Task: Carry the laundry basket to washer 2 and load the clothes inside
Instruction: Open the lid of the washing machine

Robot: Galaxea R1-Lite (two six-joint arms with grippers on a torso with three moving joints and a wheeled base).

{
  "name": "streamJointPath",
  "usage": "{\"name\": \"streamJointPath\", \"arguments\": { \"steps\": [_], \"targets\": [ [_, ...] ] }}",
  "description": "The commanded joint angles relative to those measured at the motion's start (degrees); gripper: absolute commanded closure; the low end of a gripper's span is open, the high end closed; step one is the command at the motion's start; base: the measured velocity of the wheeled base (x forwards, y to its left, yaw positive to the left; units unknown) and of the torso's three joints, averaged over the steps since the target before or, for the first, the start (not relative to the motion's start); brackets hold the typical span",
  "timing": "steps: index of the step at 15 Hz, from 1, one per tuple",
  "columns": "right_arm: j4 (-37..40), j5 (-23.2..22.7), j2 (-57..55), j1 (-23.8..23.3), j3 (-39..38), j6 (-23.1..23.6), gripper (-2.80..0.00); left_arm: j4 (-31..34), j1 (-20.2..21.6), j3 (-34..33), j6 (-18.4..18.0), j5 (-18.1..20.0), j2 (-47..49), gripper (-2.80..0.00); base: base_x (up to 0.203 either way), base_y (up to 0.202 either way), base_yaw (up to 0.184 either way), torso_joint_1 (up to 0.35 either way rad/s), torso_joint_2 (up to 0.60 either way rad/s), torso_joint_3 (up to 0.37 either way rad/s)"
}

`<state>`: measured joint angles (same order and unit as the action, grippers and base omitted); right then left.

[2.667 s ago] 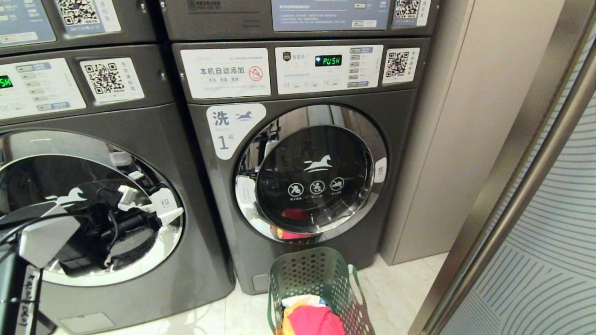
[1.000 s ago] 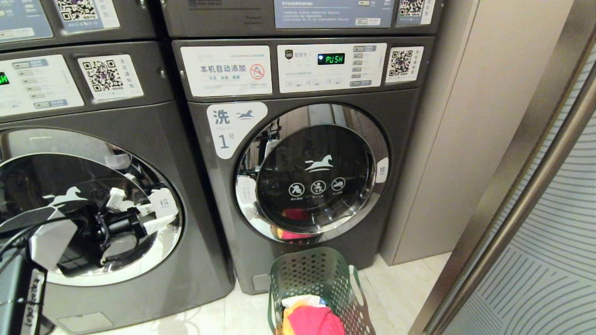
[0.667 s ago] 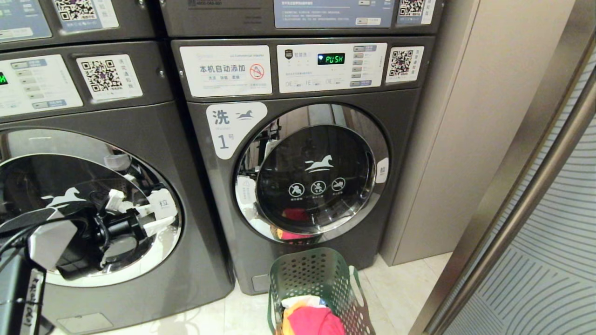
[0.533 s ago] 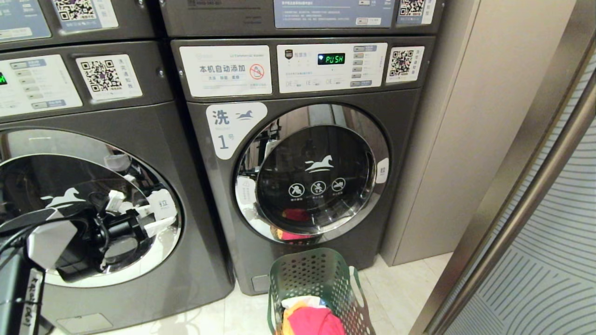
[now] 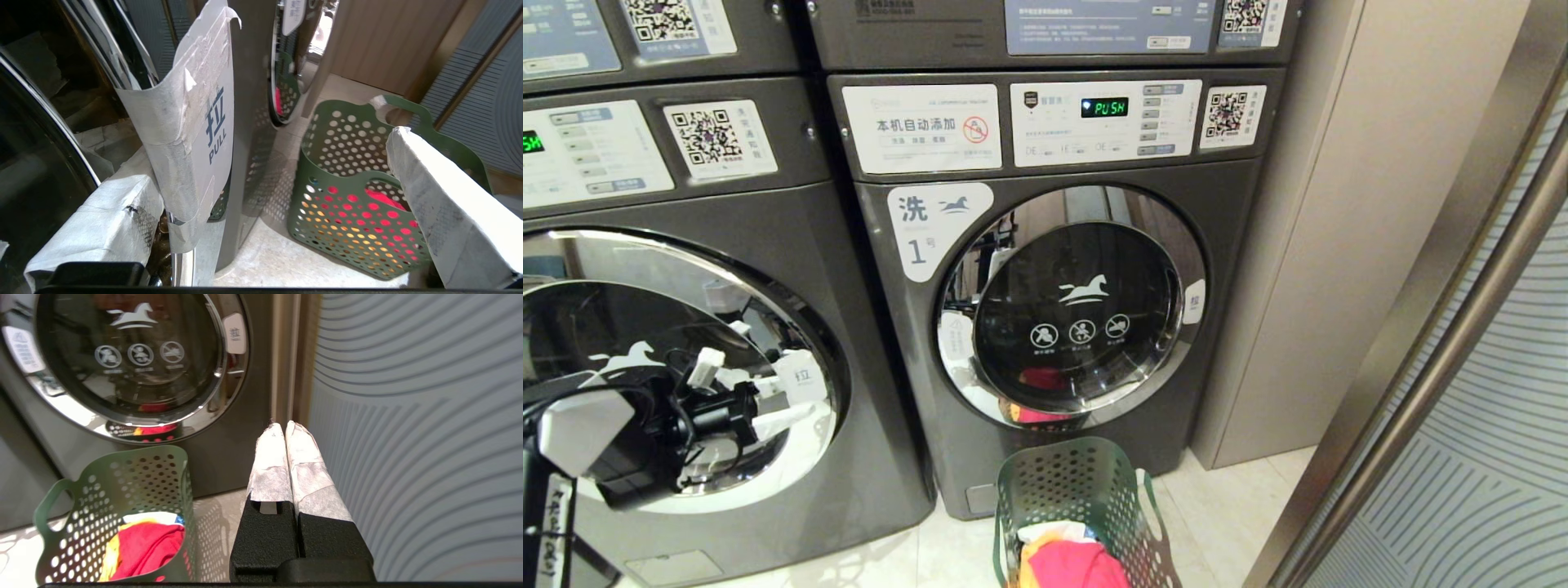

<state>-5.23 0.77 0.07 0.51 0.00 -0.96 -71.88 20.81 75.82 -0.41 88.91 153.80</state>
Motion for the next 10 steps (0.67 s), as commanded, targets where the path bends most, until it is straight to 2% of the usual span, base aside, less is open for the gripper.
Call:
{"name": "streamJointPath", "arguments": {
  "steps": [1,4,8,10],
  "targets": [
    [-0.04,0.02,-0.07,0.02,-1.93,0.0,0.0,-0.43,0.21,-1.1,-0.36,-1.25,-0.71,-2.8,0.0,0.0,0.0,0.0,0.0,0.0],
    [-0.04,0.02,-0.07,0.02,-1.93,0.0,0.0,-0.29,3.52,-6.9,-1.13,-1.44,-3.82,-2.8,0.0,0.0,0.0,0.0,0.0,0.0],
    [-0.04,0.02,-0.07,0.02,-1.93,0.0,0.0,-0.28,8.14,-11.87,-7.82,-1.81,-6.85,-2.8,0.0,0.0,0.0,0.0,0.0,0.0],
    [-0.04,0.02,-0.07,0.02,-1.93,0.0,0.0,-0.28,9.63,-13.02,-9.84,-4.15,-7.73,-2.8,0.0,0.0,0.0,0.0,0.0,0.0]
  ]
}}
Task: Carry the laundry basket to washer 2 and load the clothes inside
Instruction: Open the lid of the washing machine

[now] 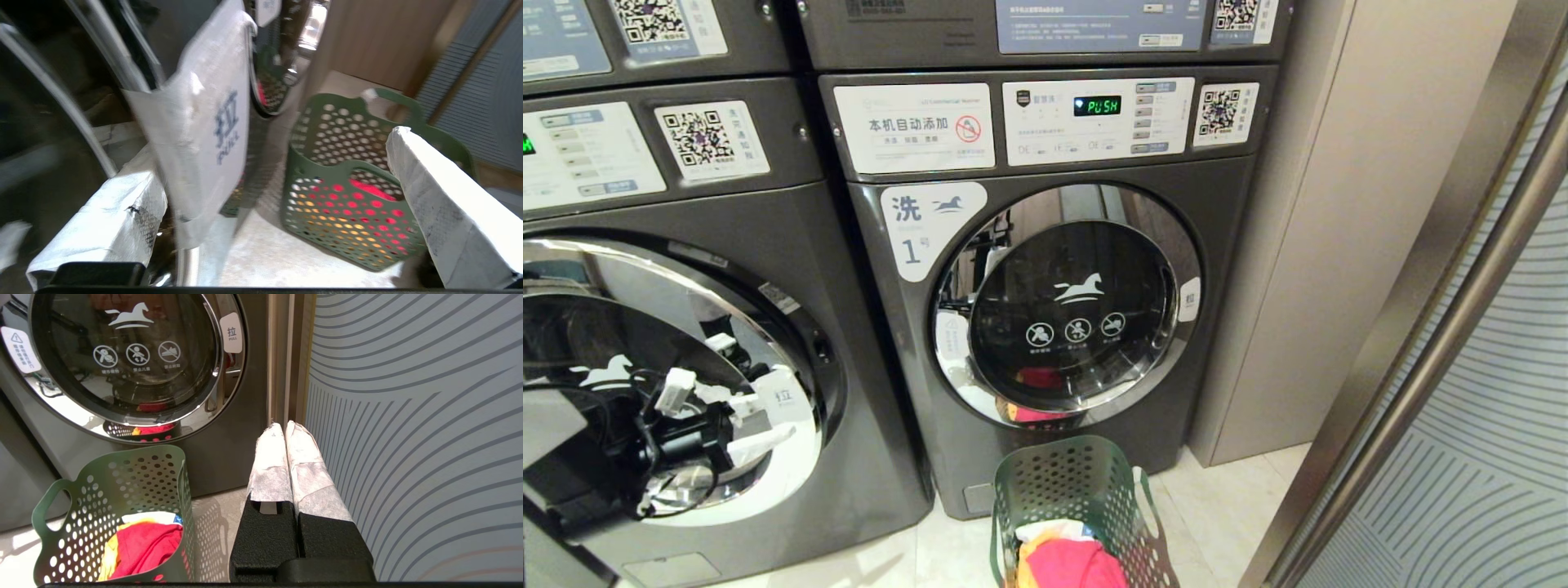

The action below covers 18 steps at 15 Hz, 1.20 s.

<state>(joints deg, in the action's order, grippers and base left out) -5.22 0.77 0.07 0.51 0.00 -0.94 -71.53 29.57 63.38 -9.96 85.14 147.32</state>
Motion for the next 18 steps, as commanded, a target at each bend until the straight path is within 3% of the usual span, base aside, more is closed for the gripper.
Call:
{"name": "streamJointPath", "arguments": {
  "steps": [1,6,10,12,18],
  "targets": [
    [-0.06,0.02,-0.07,0.02,-1.93,0.05,0.0,-0.63,1.56,-0.79,-0.42,-1.0,-1.51,-2.8,0.0,0.0,0.0,0.0,0.0,0.0],
    [-0.06,0.02,-0.07,0.02,-1.93,-0.03,0.0,-0.73,3.34,-4.97,-1.38,-0.89,-5.14,-2.8,0.0,0.0,0.0,0.0,0.0,0.0],
    [-0.05,0.02,-0.07,0.02,-1.93,-0.03,0.0,-0.54,6.46,-19.9,-1.68,-1.79,-19.51,-2.8,0.0,0.0,0.0,0.0,0.0,0.0],
    [-0.06,0.02,-0.07,0.02,-1.93,-0.03,0.0,1.57,10.32,-24.17,-1.63,-4.3,-27.52,-2.8,0.0,0.0,0.0,0.0,0.0,0.0],
    [-0.06,0.02,-0.07,0.02,-1.93,-0.03,0.0,12.5,29.11,-26.6,-1.71,-11.07,-38.94,-2.8,0.0,0.0,0.0,0.0,0.0,0.0]
  ]
}}
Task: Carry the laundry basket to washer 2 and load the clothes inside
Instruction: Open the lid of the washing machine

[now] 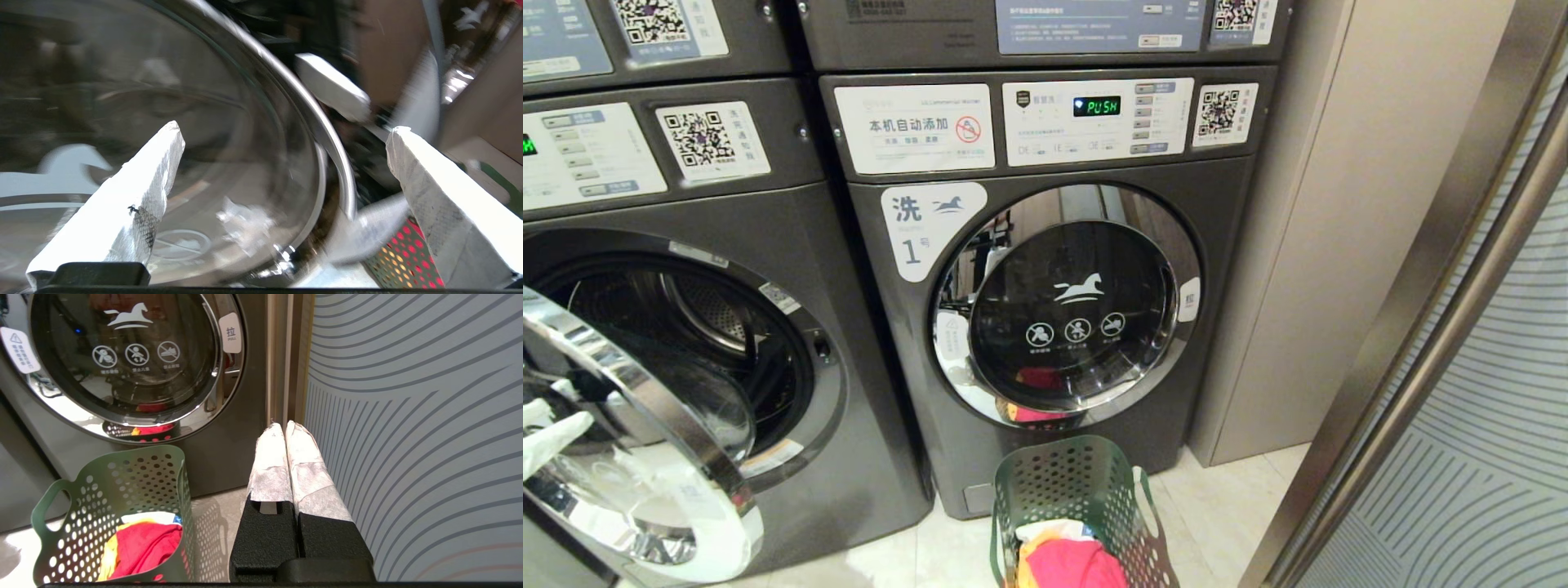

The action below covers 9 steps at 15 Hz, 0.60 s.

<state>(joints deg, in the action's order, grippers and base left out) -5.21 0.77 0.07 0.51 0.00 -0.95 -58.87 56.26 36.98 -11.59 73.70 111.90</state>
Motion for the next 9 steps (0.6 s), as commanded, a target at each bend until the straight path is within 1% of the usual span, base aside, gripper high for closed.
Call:
{"name": "streamJointPath", "arguments": {
  "steps": [1,4,7,8,9],
  "targets": [
    [-0.07,0.02,-0.07,0.02,-1.93,-0.02,0.0,1.51,5.38,-0.39,-0.09,0.13,-5.46,-2.8,0.0,0.0,0.0,0.0,0.0,0.0],
    [-0.07,0.02,-0.07,0.02,-1.93,0.07,0.0,7.06,15.27,-0.7,0.07,-0.07,-11.68,-2.8,0.0,0.0,0.0,0.0,0.0,0.0],
    [-0.07,0.02,-0.07,0.02,-1.93,-0.01,0.0,11.92,26.98,0.18,0.93,-0.08,-19.95,-2.8,0.0,0.0,0.0,0.0,0.0,0.0],
    [-0.07,0.02,-0.07,0.02,-1.93,-0.02,0.0,12.6,30.98,0.35,2.25,-0.14,-23.93,-2.8,0.0,0.0,0.0,0.0,0.0,0.0],
    [-0.07,0.02,-0.07,0.02,-1.93,-0.02,0.0,12.87,35.42,0.54,4.35,-0.58,-28.21,-2.8,0.0,0.0,0.0,0.0,0.0,0.0]
  ]
}}
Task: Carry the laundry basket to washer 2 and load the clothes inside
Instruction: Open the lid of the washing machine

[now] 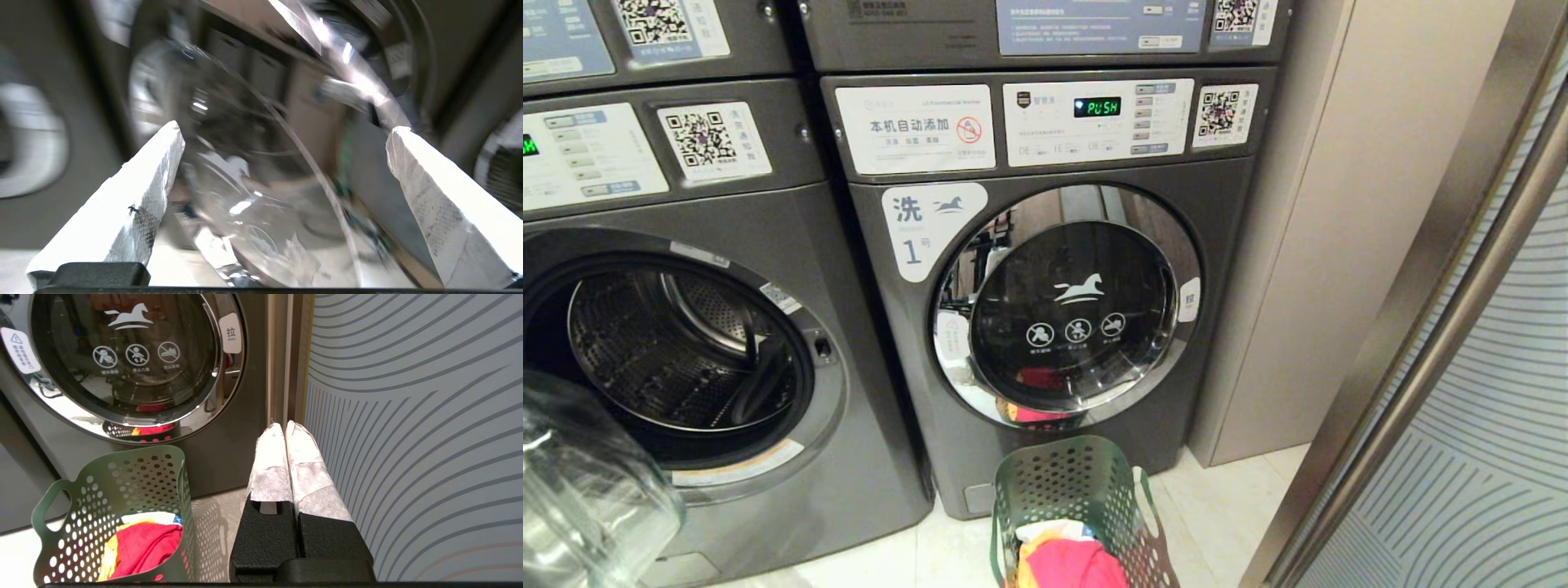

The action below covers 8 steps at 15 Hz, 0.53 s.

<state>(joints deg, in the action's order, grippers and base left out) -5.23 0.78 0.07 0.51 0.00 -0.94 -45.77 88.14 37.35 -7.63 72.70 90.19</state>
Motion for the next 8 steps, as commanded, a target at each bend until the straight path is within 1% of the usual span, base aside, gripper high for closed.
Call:
{"name": "streamJointPath", "arguments": {
  "steps": [1,2,3,4,5,6,7,8],
  "targets": [
    [-0.04,0.01,-0.07,0.02,-1.93,0.03,0.0,-0.16,8.0,0.62,3.02,-0.44,-11.08,-2.8,0.0,0.0,0.0,0.0,0.0,0.0],
    [-0.04,0.01,-0.07,0.02,-1.93,-0.02,0.0,-0.1,12.15,1.45,6.64,-1.34,-16.0,-2.8,0.0,0.0,0.0,0.0,0.0,0.0],
    [-0.04,0.01,-0.07,0.02,-1.93,-0.03,0.0,-0.09,15.3,2.92,11.91,-2.35,-21.03,-2.8,0.0,0.0,0.0,0.0,0.0,0.0],
    [-0.04,0.01,-0.07,0.02,-1.93,-0.03,0.0,-0.09,16.89,4.74,18.3,-4.0,-26.01,-2.8,0.0,0.0,0.0,0.0,0.0,0.0],
    [-0.04,0.01,-0.07,0.02,-1.93,-0.03,0.0,-0.07,17.57,6.9,25.13,-6.05,-30.99,-2.8,0.0,0.0,0.0,0.0,0.0,0.0],
    [-0.04,0.01,-0.07,0.02,-1.93,-0.03,0.0,0.12,17.11,9.08,30.93,-7.58,-35.89,-2.8,0.0,0.0,0.0,0.0,0.0,0.0],
    [-0.04,0.01,-0.07,0.02,-1.93,-0.03,0.0,0.32,15.11,10.41,34.46,-8.62,-39.61,-2.8,0.0,0.0,0.0,0.0,0.0,0.0],
    [-0.04,0.01,-0.07,0.02,-1.93,-0.01,0.0,0.62,10.98,11.06,36.5,-9.29,-42.08,-2.8,0.0,0.0,0.0,0.0,0.0,0.0]
  ]
}}
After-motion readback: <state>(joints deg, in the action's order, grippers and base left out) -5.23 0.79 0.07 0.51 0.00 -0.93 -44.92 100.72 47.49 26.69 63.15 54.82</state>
